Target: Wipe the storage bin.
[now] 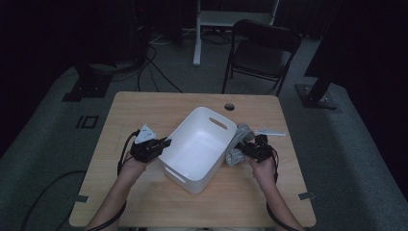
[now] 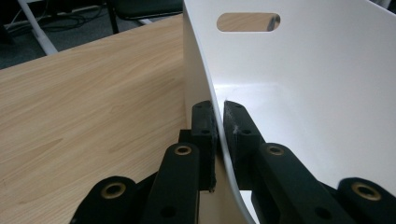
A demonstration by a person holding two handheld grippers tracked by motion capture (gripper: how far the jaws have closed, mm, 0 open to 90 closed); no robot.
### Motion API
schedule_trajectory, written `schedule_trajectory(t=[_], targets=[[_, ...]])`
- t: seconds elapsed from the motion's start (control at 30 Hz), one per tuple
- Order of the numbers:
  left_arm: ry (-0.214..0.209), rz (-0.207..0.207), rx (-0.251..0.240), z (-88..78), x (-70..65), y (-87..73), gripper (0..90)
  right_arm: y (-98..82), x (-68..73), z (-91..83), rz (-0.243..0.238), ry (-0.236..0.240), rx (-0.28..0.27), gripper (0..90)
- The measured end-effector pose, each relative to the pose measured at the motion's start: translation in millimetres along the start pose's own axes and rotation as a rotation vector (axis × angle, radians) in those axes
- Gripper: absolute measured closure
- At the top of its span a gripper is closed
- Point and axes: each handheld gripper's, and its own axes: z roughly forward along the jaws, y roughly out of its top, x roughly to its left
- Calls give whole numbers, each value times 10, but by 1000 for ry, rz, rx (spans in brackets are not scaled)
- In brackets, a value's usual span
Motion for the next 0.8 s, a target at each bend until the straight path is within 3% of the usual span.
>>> schedule_trajectory(t=[0.4,0.57,0.67,0.8], targets=[[8,-5,1,3,-2,3,833,-139,-76,182,13,-36,59,716],[13,-9,0,8,-6,5,832,-261,-118,343,12,-76,106,716],[14,-13,-2,8,-4,3,829,-306,-146,392,31,-72,105,717],[18,-25,-7,7,-3,-1,825,-289,-123,374,18,-84,109,718]])
